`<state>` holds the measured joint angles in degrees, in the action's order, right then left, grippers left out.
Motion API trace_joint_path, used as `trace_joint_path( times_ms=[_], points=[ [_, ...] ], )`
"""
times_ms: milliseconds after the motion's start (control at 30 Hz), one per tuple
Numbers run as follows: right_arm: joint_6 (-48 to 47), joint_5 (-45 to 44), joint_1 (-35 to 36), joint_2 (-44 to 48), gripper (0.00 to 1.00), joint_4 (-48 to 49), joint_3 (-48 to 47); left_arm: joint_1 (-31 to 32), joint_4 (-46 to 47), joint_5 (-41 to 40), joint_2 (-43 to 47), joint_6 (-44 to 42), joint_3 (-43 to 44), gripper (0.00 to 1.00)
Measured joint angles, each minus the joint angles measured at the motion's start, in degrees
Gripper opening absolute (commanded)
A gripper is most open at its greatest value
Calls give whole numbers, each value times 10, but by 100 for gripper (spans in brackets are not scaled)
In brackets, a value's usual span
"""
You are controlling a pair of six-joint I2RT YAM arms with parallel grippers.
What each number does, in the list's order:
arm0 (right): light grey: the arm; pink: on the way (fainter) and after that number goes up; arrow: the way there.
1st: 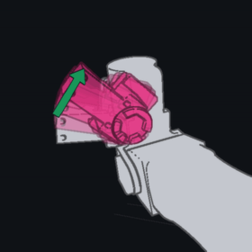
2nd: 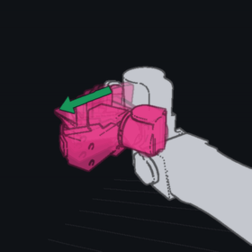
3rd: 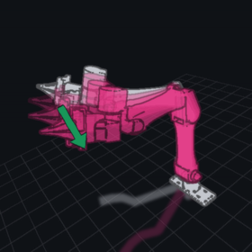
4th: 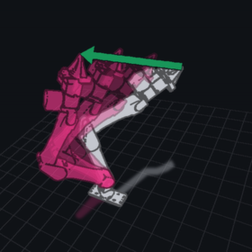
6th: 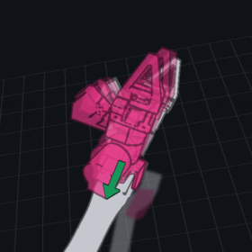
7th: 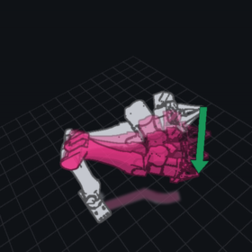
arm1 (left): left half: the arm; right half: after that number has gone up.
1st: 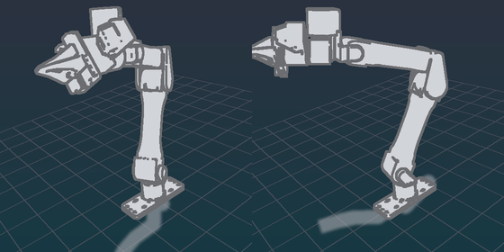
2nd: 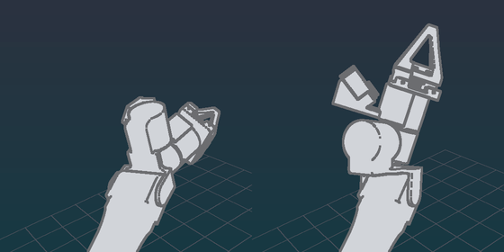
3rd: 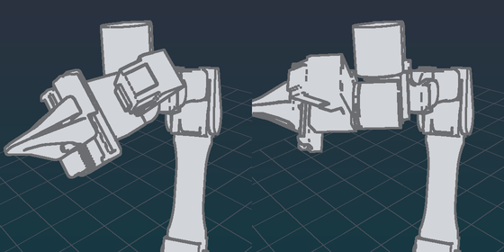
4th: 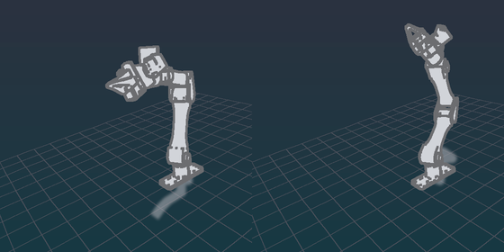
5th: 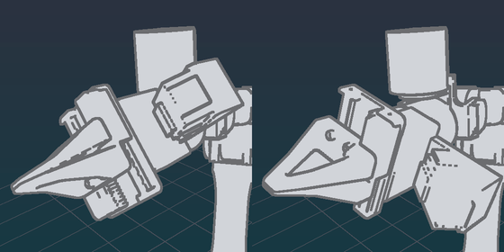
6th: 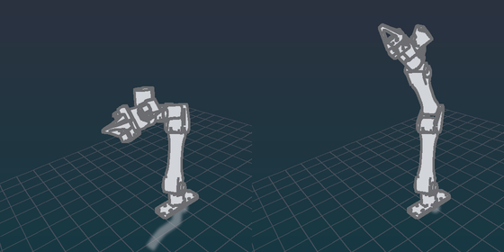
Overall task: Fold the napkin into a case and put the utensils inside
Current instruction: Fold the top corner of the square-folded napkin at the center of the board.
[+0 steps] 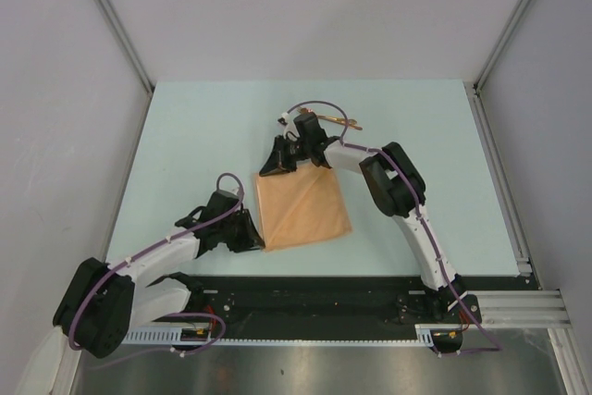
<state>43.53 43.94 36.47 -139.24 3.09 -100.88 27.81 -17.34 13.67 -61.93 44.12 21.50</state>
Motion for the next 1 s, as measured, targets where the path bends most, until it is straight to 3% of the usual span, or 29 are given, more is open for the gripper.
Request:
trace_joint_path(
  times_ms=[233,300,467,600,733,867,1000],
  points=[
    [0,1,-3,0,13,0,-1,0,-2,-1,3,1,0,28],
    [0,0,-3,-1,15,0,-1,0,-11,-7,13,1,0,32],
    [0,1,-3,-8,30,0,-13,1,-63,-46,76,5,5,42],
    [0,1,-3,-9,36,-6,-22,2,-102,-79,127,7,25,43],
    [-16,-3,-3,-9,43,-38,-51,2,-99,-84,123,6,51,34],
    [-57,-18,-5,0,52,-96,-83,2,-55,-46,39,-5,82,24],
    [-94,-36,-24,80,55,-126,6,4,-10,-5,-28,-12,98,20]
  ],
)
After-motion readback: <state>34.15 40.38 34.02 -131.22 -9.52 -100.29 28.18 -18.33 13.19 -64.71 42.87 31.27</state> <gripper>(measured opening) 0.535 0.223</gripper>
